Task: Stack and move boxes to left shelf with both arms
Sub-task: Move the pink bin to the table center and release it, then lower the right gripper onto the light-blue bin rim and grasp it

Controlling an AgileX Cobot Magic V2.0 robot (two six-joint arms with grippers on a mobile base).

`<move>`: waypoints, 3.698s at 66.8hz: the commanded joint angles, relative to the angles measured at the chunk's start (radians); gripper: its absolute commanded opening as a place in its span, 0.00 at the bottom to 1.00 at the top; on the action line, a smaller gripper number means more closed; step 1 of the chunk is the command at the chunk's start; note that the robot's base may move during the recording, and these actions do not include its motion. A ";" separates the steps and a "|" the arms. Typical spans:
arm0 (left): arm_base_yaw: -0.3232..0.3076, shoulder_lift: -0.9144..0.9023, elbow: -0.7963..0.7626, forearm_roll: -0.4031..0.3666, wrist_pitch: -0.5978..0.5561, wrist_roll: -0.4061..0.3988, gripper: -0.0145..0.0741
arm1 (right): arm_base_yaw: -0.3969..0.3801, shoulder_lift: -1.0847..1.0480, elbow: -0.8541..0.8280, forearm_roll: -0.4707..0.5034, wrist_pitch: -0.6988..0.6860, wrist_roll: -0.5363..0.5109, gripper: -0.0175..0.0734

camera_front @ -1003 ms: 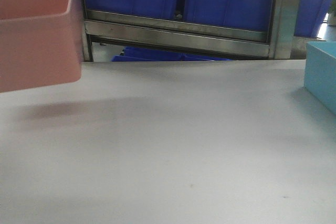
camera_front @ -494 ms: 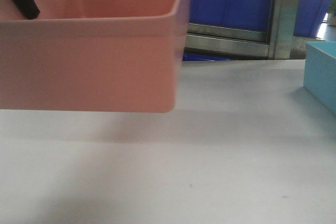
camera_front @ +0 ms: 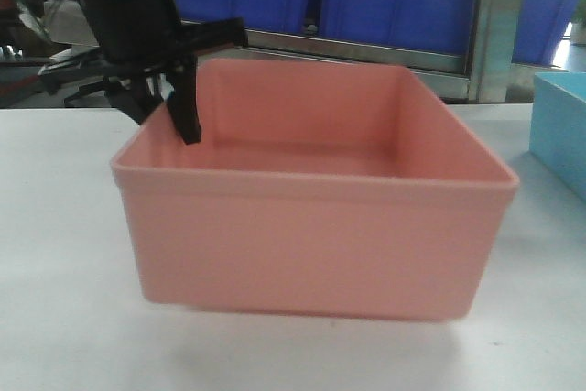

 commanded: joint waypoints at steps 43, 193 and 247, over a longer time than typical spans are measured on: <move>-0.037 -0.002 -0.036 -0.058 -0.016 0.021 0.58 | -0.005 -0.018 -0.023 0.001 -0.088 -0.002 0.25; -0.041 -1.154 0.666 0.243 -0.389 0.240 0.16 | -0.317 1.255 -1.577 -0.038 1.122 -0.167 0.86; -0.041 -1.154 0.666 0.243 -0.391 0.240 0.16 | -0.611 1.708 -1.578 0.079 0.893 -0.577 0.86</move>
